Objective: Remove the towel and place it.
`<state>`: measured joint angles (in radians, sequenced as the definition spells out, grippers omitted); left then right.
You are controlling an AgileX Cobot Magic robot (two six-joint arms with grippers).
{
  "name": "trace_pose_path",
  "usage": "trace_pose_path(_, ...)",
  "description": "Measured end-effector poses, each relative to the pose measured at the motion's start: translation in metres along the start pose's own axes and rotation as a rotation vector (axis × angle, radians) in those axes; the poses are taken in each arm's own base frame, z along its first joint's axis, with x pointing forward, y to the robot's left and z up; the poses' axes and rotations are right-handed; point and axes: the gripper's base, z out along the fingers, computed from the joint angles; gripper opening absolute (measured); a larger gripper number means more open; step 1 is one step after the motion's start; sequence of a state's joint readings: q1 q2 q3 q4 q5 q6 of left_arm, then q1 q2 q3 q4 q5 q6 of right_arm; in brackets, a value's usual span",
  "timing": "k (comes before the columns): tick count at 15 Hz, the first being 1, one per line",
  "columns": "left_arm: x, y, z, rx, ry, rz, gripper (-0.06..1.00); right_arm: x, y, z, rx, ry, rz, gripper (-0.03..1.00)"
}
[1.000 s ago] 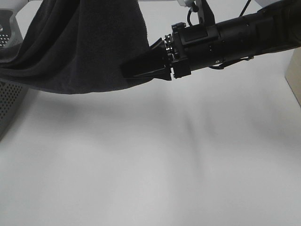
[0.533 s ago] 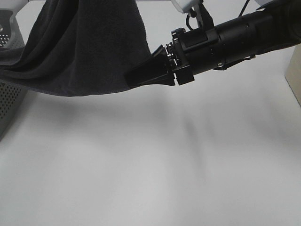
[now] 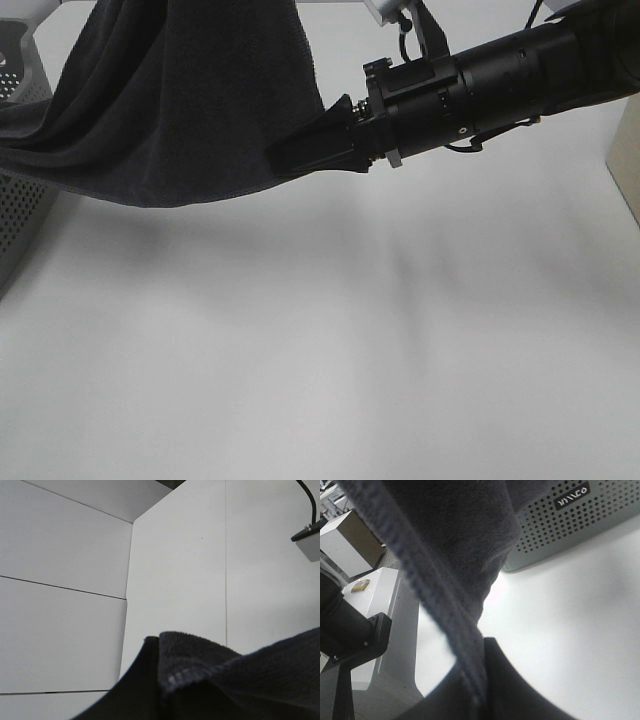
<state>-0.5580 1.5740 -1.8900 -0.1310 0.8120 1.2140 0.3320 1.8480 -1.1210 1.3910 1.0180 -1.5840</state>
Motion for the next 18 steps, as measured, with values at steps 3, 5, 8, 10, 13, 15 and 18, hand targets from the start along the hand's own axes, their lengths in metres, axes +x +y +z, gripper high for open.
trace_pose_path(3, 0.0, 0.0, 0.0, 0.0, 0.0, -0.046, 0.0, -0.014, -0.001, -0.006, 0.041, 0.051, 0.065, 0.01)
trace_pose_path(5, 0.0, 0.0, 0.0, 0.0, 0.0, -0.055, 0.0, -0.042, 0.005, -0.022, 0.117, 0.117, 0.082, 0.01)
trace_pose_path(8, 0.001, 0.002, 0.0, -0.02, 0.005, -0.176, 0.0, -0.103, 0.035, -0.073, 0.316, 0.227, 0.091, 0.01)
trace_pose_path(10, 0.002, 0.008, 0.0, -0.088, 0.011, -0.264, 0.0, -0.134, 0.047, -0.1, 0.462, 0.243, 0.067, 0.01)
trace_pose_path(13, 0.005, 0.019, 0.001, -0.221, 0.019, -0.247, 0.0, -0.168, 0.06, -0.134, 0.678, 0.192, 0.002, 0.01)
trace_pose_path(15, 0.005, 0.026, 0.009, -0.309, -0.014, -0.221, 0.0, -0.184, 0.068, -0.15, 0.764, 0.15, -0.039, 0.01)
trace_pose_path(18, 0.002, 0.032, 0.016, -0.386, -0.096, -0.329, 0.0, -0.199, 0.068, -0.165, 0.889, 0.1, -0.032, 0.01)
